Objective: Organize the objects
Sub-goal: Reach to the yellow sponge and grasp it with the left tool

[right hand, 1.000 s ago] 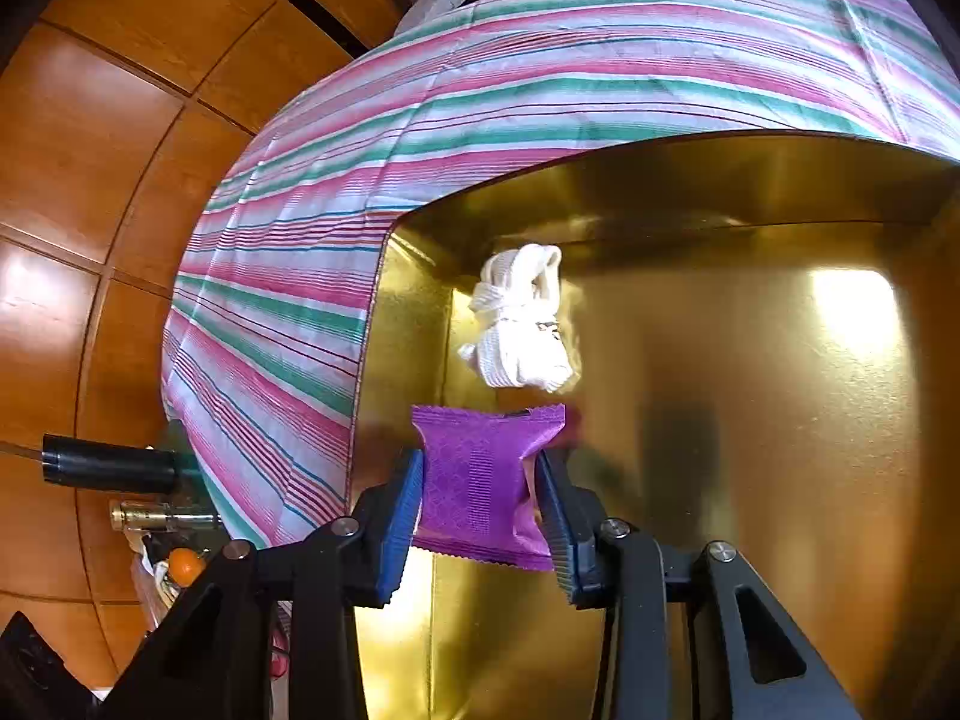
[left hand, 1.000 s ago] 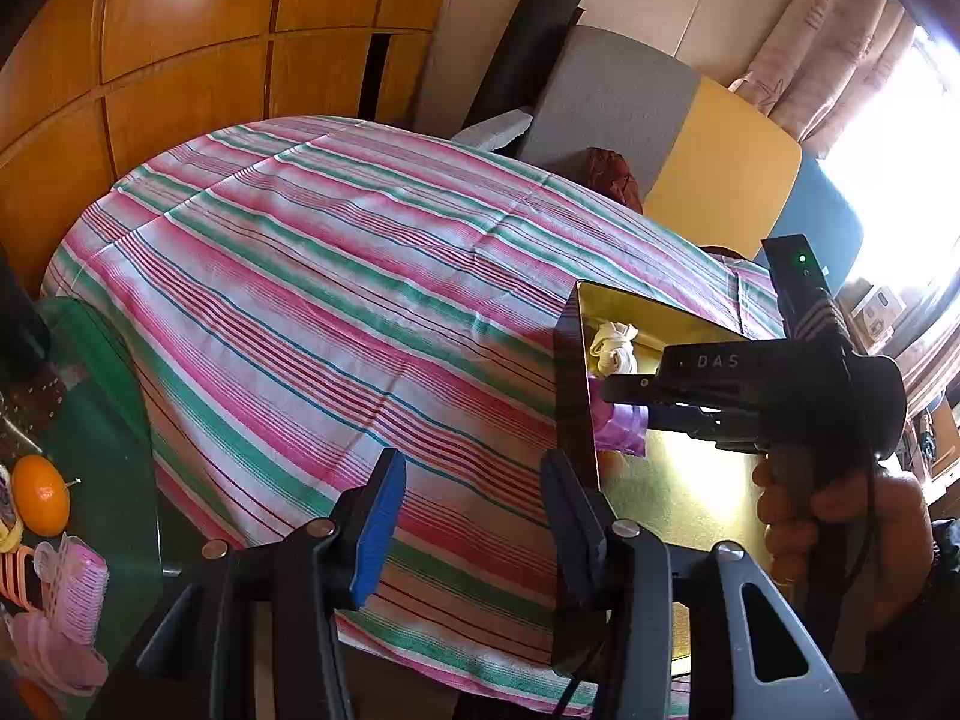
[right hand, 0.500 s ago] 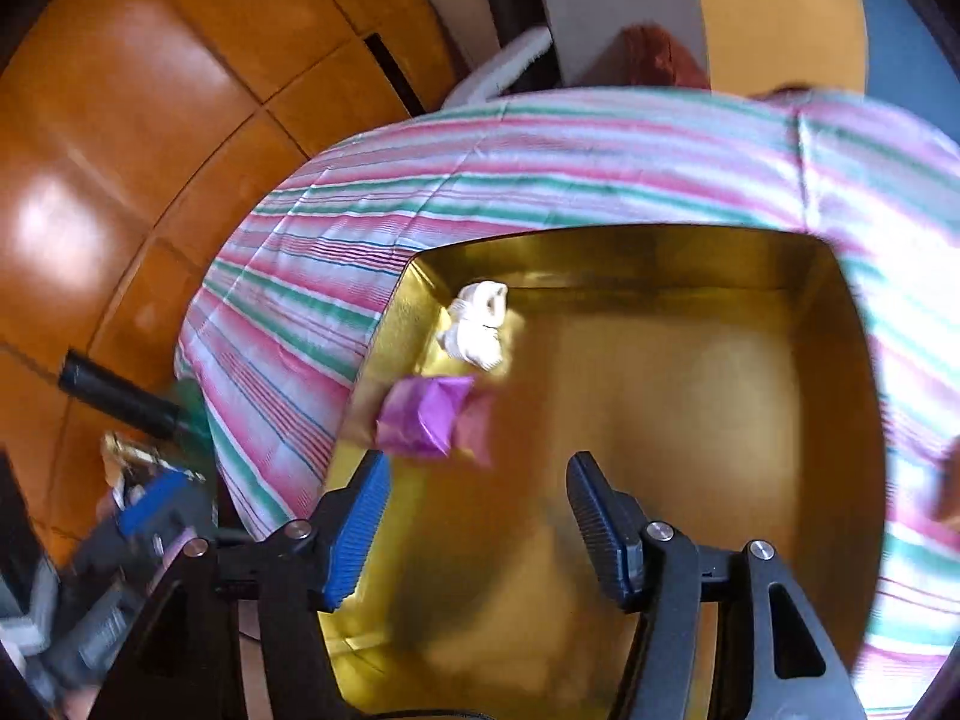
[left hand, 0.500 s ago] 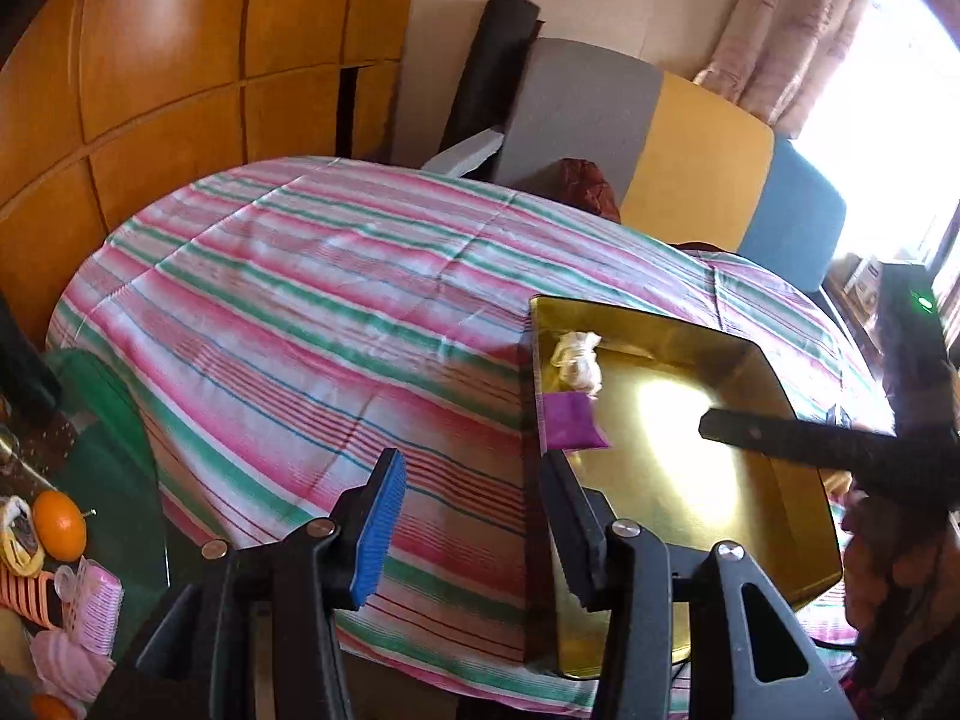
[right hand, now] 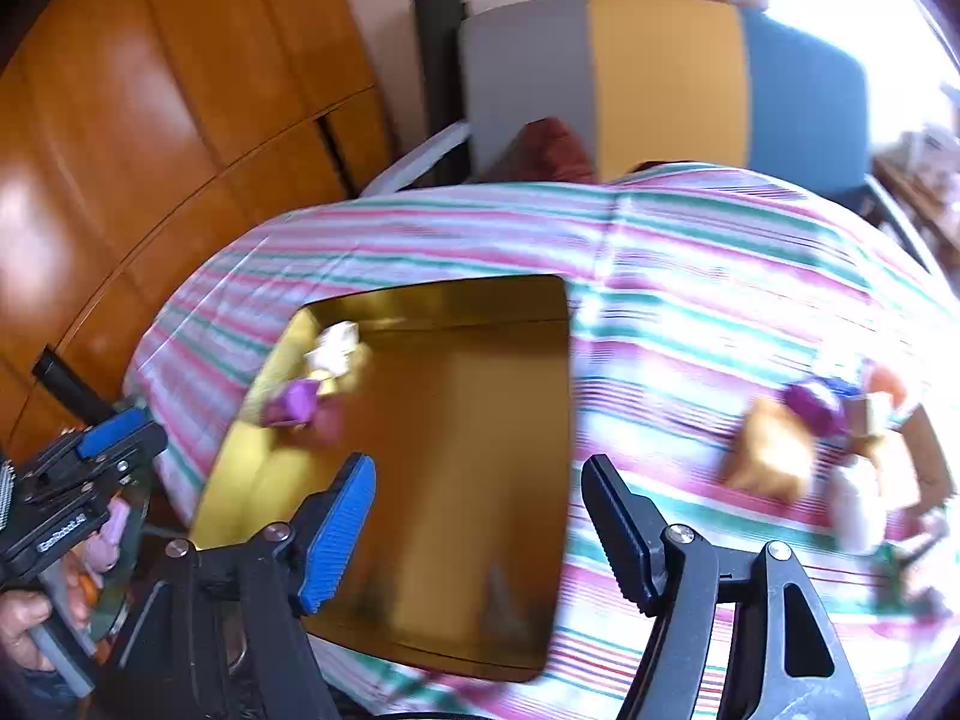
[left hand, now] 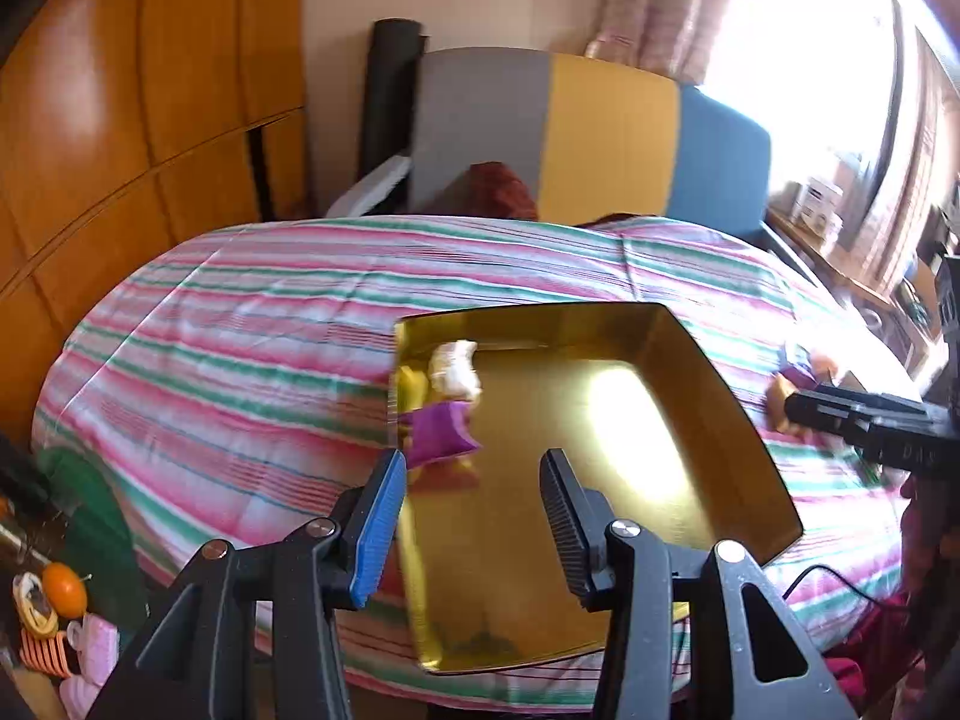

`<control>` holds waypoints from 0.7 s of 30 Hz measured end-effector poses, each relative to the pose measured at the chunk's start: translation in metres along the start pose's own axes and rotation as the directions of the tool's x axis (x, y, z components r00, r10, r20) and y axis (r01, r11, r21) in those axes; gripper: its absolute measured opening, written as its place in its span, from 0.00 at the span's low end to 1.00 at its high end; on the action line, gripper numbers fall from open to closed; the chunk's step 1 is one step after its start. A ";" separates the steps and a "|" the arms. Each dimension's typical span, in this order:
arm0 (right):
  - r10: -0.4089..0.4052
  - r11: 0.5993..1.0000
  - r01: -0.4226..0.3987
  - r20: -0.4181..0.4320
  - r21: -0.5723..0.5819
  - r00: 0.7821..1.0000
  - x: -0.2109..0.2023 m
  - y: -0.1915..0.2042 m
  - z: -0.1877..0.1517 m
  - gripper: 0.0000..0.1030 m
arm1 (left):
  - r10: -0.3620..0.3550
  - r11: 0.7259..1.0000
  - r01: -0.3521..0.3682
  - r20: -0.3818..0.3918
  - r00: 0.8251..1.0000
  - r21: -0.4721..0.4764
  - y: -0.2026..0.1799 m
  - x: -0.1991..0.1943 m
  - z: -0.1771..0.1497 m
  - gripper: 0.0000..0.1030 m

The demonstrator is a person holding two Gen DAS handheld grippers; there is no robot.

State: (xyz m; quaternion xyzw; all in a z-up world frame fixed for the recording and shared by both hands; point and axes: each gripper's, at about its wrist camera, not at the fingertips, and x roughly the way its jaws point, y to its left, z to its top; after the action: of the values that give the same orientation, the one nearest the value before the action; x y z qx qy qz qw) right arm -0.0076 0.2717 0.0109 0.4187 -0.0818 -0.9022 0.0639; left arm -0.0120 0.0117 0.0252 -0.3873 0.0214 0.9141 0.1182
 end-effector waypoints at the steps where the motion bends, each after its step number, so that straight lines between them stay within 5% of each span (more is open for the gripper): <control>1: -0.015 1.000 0.015 0.009 0.015 1.000 -0.005 -0.010 -0.002 0.70 | -0.007 1.000 0.007 -0.001 1.000 0.014 -0.006 0.000 0.001 0.45; 12: -0.204 0.965 0.184 0.096 0.186 0.974 -0.065 -0.126 -0.009 0.78 | -0.114 0.984 0.118 -0.040 0.993 0.133 -0.071 0.009 0.007 0.45; 21: -0.406 0.860 0.334 0.121 0.386 0.906 -0.105 -0.234 -0.030 0.79 | -0.200 0.948 0.217 -0.093 0.975 0.235 -0.131 0.019 0.014 0.45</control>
State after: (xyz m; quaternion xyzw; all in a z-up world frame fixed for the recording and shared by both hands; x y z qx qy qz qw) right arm 0.0720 0.5169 0.0233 0.3393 -0.1678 -0.9044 -0.1968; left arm -0.0044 0.1449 0.0283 -0.4006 0.0964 0.8733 0.2599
